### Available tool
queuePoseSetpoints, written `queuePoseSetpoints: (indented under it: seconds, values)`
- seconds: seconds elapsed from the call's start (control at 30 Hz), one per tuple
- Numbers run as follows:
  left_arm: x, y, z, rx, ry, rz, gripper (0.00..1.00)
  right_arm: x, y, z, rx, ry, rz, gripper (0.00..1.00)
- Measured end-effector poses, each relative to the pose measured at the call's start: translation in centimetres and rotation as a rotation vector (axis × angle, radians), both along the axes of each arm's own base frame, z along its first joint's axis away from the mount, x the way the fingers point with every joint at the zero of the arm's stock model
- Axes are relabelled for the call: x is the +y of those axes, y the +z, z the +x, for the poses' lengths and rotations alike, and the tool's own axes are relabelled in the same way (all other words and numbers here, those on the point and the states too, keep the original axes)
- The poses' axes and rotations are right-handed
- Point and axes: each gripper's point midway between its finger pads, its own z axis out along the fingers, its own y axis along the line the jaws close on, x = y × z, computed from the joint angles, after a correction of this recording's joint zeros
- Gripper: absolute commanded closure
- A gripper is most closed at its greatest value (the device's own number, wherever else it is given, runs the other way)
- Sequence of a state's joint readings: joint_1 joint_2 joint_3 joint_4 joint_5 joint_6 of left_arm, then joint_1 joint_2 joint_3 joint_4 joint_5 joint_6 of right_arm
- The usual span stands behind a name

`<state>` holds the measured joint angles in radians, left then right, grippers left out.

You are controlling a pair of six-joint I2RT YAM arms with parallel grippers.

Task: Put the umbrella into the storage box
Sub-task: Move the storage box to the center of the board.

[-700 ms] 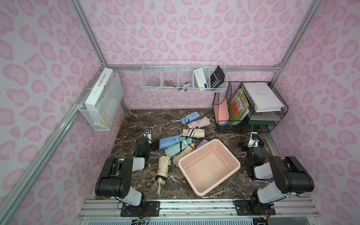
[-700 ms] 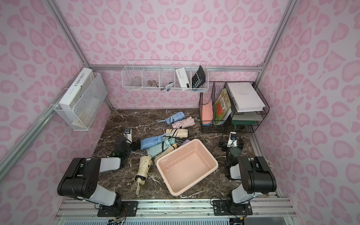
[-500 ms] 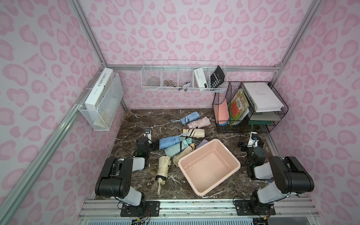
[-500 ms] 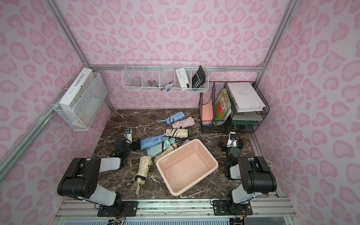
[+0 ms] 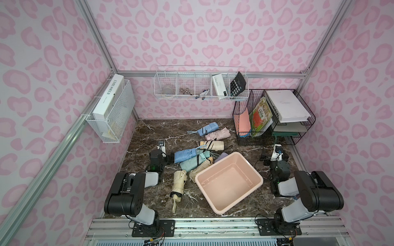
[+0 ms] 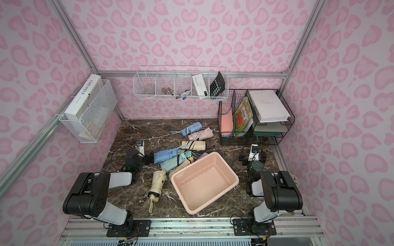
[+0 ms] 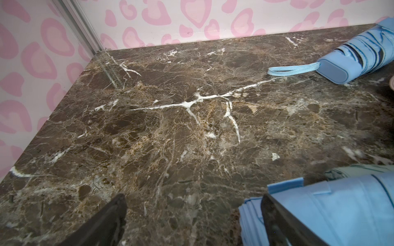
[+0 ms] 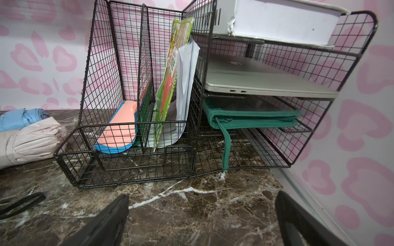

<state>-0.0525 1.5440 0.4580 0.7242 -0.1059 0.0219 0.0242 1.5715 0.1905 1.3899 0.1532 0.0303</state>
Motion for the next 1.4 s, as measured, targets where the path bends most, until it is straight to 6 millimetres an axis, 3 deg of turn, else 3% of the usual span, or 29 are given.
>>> queuePoseSetpoints:
  seconds: [0.1, 0.2, 0.33, 0.4, 0.57, 0.8, 1.0, 1.1, 1.4]
  values:
    - [0.0, 0.0, 0.0, -0.001, 0.000, 0.000, 0.01, -0.1, 0.2, -0.6, -0.006, -0.004, 0.004, 0.00]
    - [0.0, 0.7, 0.2, 0.005, 0.000, 0.001, 0.02, -0.3, 1.9, -1.4, -0.053, -0.025, 0.012, 0.00]
    - [-0.2, 5.1, 2.1, -0.031, -0.006, 0.000, 0.02, -0.3, 5.5, -2.5, -0.145, -0.034, 0.016, 0.00]
    - [-0.2, 6.3, 2.1, -0.036, -0.005, 0.000, 0.01, -0.4, 6.8, -3.0, -0.173, -0.036, 0.026, 0.00]
    - [-0.1, 7.2, 0.5, 0.003, -0.004, 0.001, 0.01, -0.9, 8.6, -4.4, -0.196, -0.059, 0.054, 0.00]
    - [0.0, 12.1, -1.5, -0.053, 0.019, -0.050, 0.02, -2.4, 11.4, -6.1, -0.191, -0.069, 0.208, 0.00]
    - [0.1, 15.5, -3.7, -0.024, 0.062, -0.152, 0.02, 0.4, 12.5, -6.7, -0.099, 0.093, 0.286, 0.00]
    - [-0.7, 15.5, -5.0, 0.051, 0.056, -0.224, 0.02, 2.0, 13.1, -7.0, -0.039, 0.180, 0.298, 0.00]
    - [-3.6, 12.3, -11.2, 0.261, 0.030, -0.478, 0.03, 7.3, 12.7, -7.6, 0.214, 0.413, 0.297, 0.00]
